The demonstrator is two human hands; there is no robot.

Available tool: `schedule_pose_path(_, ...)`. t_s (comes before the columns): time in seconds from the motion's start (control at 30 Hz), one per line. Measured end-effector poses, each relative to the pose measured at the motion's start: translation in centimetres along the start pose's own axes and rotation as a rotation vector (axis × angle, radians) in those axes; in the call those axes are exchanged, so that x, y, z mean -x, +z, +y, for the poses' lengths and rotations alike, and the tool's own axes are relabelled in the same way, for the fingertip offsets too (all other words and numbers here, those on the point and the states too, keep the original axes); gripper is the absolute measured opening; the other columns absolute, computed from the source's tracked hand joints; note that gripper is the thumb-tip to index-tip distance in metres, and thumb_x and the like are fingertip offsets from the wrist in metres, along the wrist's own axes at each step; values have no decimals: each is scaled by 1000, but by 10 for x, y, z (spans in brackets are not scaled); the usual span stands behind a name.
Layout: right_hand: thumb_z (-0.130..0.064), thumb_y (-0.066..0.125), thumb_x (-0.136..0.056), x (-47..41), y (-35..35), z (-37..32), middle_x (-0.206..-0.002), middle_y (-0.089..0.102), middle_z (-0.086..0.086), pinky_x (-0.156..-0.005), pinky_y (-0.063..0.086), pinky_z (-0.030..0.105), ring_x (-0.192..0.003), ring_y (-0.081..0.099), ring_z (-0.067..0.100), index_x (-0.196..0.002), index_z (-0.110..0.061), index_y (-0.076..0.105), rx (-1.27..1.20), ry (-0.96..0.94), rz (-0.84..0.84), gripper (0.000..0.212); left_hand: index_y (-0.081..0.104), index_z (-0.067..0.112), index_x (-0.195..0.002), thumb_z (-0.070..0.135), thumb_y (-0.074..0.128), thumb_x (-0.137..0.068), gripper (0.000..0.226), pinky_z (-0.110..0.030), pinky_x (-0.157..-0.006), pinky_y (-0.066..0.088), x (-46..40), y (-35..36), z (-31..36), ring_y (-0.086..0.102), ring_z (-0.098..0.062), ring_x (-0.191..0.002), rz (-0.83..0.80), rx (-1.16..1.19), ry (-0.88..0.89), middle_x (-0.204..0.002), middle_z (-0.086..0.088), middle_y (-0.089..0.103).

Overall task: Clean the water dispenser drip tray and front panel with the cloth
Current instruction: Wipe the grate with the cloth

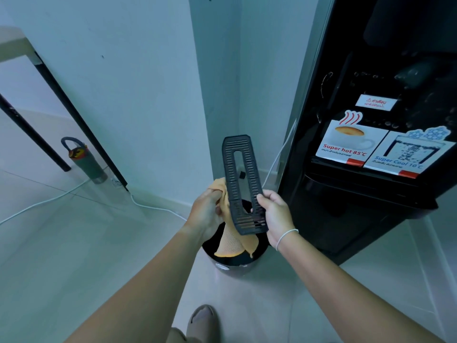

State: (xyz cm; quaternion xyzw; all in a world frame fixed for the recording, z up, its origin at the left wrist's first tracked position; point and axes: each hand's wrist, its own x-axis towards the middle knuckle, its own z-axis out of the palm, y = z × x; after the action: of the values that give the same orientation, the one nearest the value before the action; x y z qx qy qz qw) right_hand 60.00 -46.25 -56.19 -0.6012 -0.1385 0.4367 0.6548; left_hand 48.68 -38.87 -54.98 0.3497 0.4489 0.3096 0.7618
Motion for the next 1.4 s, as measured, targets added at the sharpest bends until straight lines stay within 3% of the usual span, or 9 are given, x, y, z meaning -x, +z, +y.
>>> schedule_pose_path(0.17,-5,49,-92,3,0,9,-74,60,3,-69,47,30,-69,56,16,-80,-11,56,41,-4,7,16,63,24,-96,19,45,-98,19,-20,-56,49,-2,3,9,59,-8,-60,-116,2,22,-74,4,64)
schedule_pose_path(0.23,-5,50,-92,1,-4,10,-76,61,5,-73,48,33,-71,56,18,-80,-11,56,50,1,39,14,61,27,-111,22,46,-99,20,-23,-62,53,-7,-1,12,63,-7,-69,-110,56,32,-86,6,67)
schedule_pose_path(0.5,-6,53,-90,-6,-7,14,-66,52,-2,-66,42,26,-65,48,14,-69,-18,52,152,-52,127,24,58,21,-122,8,48,-96,31,-19,-62,51,-14,-11,2,58,-10,-73,-231,28,-72,-96,3,65)
schedule_pose_path(0.63,-5,51,-91,-10,0,12,-64,45,-3,-61,38,23,-61,43,10,-69,-18,48,120,-82,153,25,62,11,-93,8,53,-94,10,-17,-51,48,-11,-5,-5,59,-8,-53,-183,-227,-93,-70,0,65)
schedule_pose_path(0.7,-5,50,-92,-15,3,6,-65,43,-4,-58,36,20,-61,40,9,-70,-18,47,104,-109,168,25,61,9,-77,6,57,-92,15,-15,-46,46,-10,-4,-13,57,-6,-44,-146,-377,-66,-53,2,64)
schedule_pose_path(0.83,-5,50,-92,-24,9,-9,-68,44,-4,-58,38,13,-63,41,7,-76,-16,49,85,-135,156,19,60,8,-79,9,61,-90,11,-22,-57,49,-13,-4,-22,58,-15,-57,-106,-330,-58,-66,-7,63)
schedule_pose_path(0.97,-3,50,-90,-34,13,-14,-77,50,2,-82,45,36,-81,48,19,-75,-18,52,-36,-69,134,21,60,12,-80,9,58,-92,12,-24,-62,49,-15,0,-22,58,-17,-67,-93,-376,7,-75,-6,62)
schedule_pose_path(1.2,-8,57,-86,-50,-8,-58,-102,59,2,-66,39,24,-88,54,17,-122,-16,47,27,-145,66,37,57,1,-93,10,56,-92,9,-32,-74,37,-31,-56,7,49,-19,-82,-73,-760,89,-87,-10,55)
schedule_pose_path(1.4,-10,56,-90,-47,-13,-66,-81,61,4,-59,53,26,-66,58,16,-89,-16,60,185,-80,-68,8,53,9,-87,6,51,-94,7,-30,-69,40,-33,-81,16,52,-22,-78,-39,-607,36,-88,-14,55)
